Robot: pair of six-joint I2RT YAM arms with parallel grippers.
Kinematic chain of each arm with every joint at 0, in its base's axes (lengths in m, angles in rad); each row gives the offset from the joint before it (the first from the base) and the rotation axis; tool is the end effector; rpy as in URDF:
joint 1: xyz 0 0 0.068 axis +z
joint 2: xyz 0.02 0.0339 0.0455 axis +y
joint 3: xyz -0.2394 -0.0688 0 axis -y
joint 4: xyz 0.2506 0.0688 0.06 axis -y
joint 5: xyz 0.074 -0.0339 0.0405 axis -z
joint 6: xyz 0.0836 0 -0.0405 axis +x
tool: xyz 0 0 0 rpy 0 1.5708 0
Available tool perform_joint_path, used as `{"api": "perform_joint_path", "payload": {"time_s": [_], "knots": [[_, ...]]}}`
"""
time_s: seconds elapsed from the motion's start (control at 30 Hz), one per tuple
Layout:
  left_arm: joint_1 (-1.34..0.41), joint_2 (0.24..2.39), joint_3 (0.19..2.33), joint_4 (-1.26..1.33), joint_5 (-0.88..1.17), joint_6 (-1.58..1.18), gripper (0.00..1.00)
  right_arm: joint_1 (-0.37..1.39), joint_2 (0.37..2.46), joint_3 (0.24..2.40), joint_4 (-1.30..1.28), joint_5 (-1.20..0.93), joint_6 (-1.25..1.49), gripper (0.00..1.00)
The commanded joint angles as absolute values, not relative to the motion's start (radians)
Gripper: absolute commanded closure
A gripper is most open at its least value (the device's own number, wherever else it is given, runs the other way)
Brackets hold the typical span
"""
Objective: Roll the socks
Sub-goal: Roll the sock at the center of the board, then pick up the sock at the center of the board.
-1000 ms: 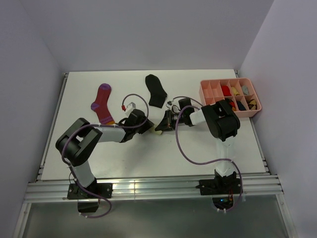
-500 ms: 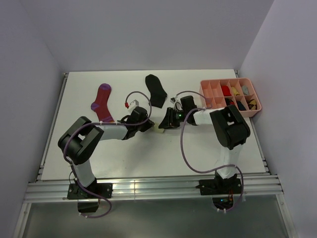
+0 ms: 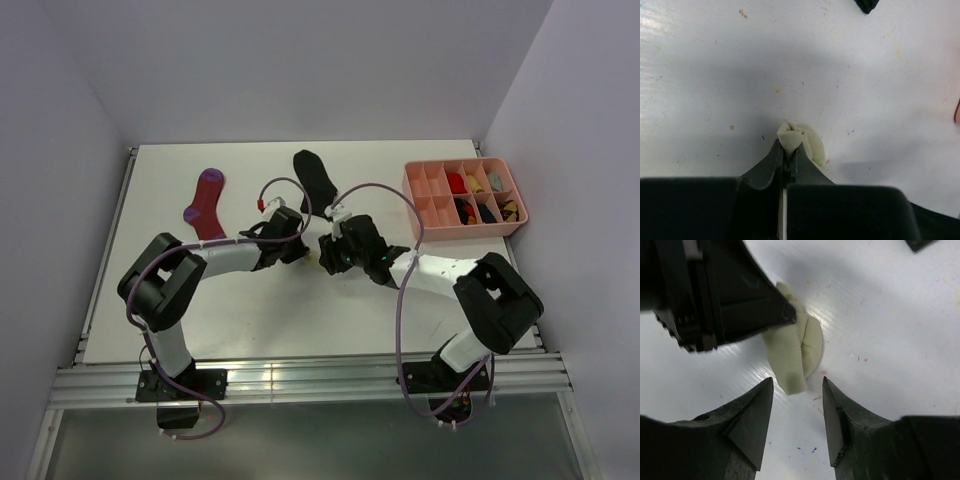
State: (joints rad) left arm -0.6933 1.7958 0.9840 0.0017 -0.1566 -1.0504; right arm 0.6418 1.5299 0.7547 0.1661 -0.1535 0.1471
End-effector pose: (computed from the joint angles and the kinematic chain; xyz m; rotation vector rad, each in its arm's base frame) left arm 0.3140 -0.2439 0.0929 -0.5139 2.4120 -0.6300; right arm 0.2804 0.2255 0.1306 -0.6346 2.1466 0.6072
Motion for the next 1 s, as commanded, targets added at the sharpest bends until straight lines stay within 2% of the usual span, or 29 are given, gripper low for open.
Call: {"api": "perform_joint_path", "payload": {"time_s": [0.0, 0.3, 0.97], "knots": [[-0.695, 1.807, 1.025, -0.074, -0.147, -1.02, 1.0, 0.71, 1.505, 0.692, 0.296, 0.035, 0.011, 0.48], [-0.692, 1.844, 1.049, -0.103, -0.115, -1.028, 1.0, 0.845, 1.517, 0.609, 0.512, 0.107, -0.12, 0.43], [-0.675, 1.876, 1.068, -0.101, -0.04, -1.022, 1.0, 0.874, 1.75, 0.741, 0.477, 0.129, -0.178, 0.42]]}}
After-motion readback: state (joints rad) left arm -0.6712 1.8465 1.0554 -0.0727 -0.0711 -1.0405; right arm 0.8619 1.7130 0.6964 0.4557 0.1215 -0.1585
